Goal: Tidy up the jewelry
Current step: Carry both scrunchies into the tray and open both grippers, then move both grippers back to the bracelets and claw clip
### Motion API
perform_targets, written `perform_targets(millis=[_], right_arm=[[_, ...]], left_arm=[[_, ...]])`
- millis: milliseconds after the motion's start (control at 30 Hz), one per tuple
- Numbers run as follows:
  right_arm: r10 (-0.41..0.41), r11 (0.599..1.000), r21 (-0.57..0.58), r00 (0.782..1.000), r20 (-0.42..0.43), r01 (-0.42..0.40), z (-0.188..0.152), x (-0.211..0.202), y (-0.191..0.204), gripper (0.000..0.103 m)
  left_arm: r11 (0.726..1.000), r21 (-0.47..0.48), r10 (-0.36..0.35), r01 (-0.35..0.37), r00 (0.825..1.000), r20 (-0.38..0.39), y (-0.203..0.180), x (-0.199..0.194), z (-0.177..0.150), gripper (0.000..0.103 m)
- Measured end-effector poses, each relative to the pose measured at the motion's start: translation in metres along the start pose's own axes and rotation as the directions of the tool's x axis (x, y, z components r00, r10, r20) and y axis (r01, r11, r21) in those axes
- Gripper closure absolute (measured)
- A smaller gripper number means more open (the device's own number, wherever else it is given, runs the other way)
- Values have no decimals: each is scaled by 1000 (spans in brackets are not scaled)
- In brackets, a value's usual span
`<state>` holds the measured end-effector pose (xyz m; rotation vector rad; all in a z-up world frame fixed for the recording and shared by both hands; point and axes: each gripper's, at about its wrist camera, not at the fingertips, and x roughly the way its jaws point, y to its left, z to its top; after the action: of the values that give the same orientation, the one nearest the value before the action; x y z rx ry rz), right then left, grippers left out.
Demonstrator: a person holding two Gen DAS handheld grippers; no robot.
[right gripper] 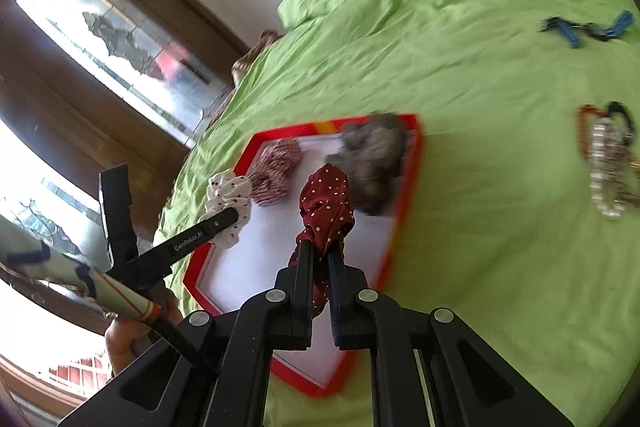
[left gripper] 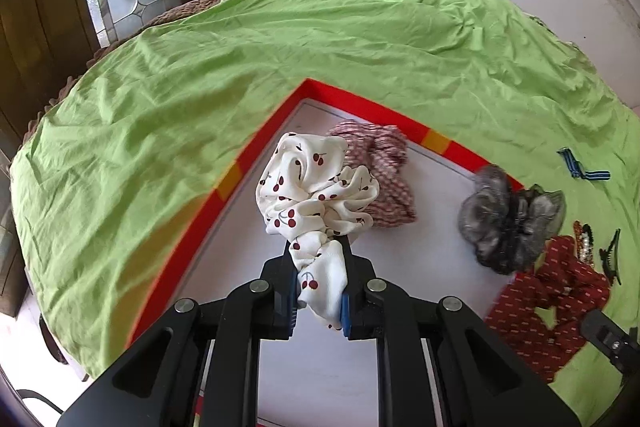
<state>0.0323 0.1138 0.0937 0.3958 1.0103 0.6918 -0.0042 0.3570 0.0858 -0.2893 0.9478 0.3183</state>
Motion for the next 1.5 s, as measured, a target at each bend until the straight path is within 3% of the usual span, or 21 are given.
perform_targets(millis=[333,500,600,633,667,733,833,933,1033,1233,1333,1500], right_arm=[[14,999,-32,993,-117,-18,-20,50,16,95],[11,999,-40,989,-149,-17,-32,59,19,95],[-7,998,-67,989,-145,-2,-36,58,24,91],[-22,996,-84,991,-134,10,-37,56,28,84],[-27,995,-104,992,-121,14,-37,51,31,70],[-28,993,-120,995,-92,16,-37,40,33,60],[-34,988,-149,999,-35,28,-33,16,32,60],[-119,976,-183,993,19,120,-20,5,30,60],[-207,958,-200,978,25,208,-1,20,23,71],[-328,917,-244,945,-10,316,36,73,11,74],[-323,924,-223,946,-19,311,45,83,4,74],[-225,959,-166,973,56,232,42,19,-1,70]], left_arm=[[993,-36,109,-111,993,-54,32,14,-5,83],[987,-48,149,-150,988,-36,37,8,-8,79],[990,-52,133,-132,991,-1,33,-2,-10,70],[990,-52,128,-127,992,13,32,-5,-10,63],[991,-52,122,-120,992,38,30,-12,-11,56],[993,-57,112,-107,990,90,27,-25,-13,51],[994,-83,77,-64,984,163,24,-45,-14,49],[992,-124,43,-15,974,225,22,-60,-14,48],[991,-127,0,35,963,270,14,-67,-13,48],[995,-76,-44,69,955,294,-5,-65,-10,48],[996,-51,-54,73,950,306,-12,-65,-9,48],[994,-19,-93,104,945,315,-31,-70,-12,48]])
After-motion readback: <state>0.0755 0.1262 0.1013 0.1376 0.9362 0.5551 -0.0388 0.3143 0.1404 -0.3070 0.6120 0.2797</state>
